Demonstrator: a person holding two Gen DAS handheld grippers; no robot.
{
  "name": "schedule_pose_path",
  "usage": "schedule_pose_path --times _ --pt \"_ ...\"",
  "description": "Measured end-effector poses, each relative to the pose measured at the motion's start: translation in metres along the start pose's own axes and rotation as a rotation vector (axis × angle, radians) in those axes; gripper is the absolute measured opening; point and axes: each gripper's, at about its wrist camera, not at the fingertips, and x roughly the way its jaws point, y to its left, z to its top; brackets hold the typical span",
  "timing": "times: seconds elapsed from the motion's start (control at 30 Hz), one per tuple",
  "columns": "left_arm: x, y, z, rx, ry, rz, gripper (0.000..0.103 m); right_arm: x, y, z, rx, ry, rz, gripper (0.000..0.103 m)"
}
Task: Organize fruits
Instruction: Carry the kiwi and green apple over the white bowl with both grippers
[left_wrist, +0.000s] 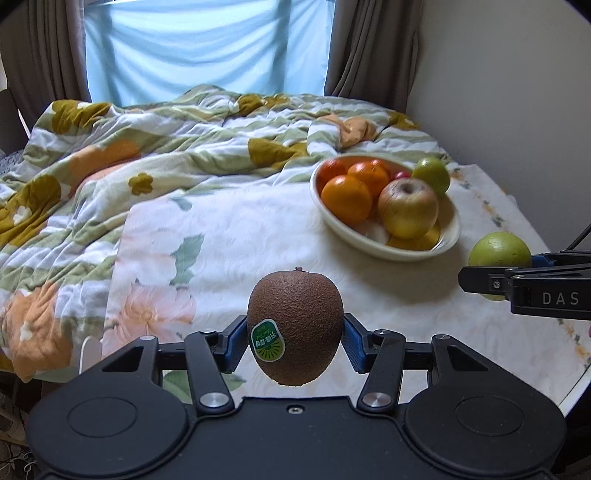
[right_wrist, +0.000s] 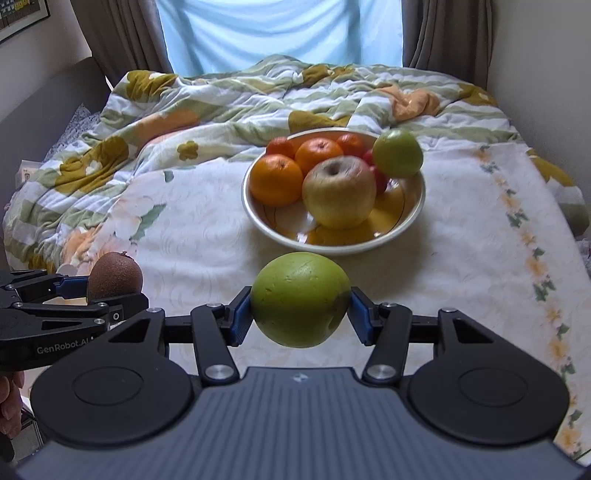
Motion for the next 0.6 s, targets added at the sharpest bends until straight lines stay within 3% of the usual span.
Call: schedule_pose_path --times 0.3,0.6 --pt "-0.012 -0.032 0.031 -0.016 -0.061 0.03 0.058 -0.018 -0.027 0.027 -0.025 -0.043 0.015 0.069" --pt "0.008 -0.066 0.058 -0.068 -0.077 0.08 0.058 -0.013 -0.066 0.057 -0.075 -0.044 0.071 0.069"
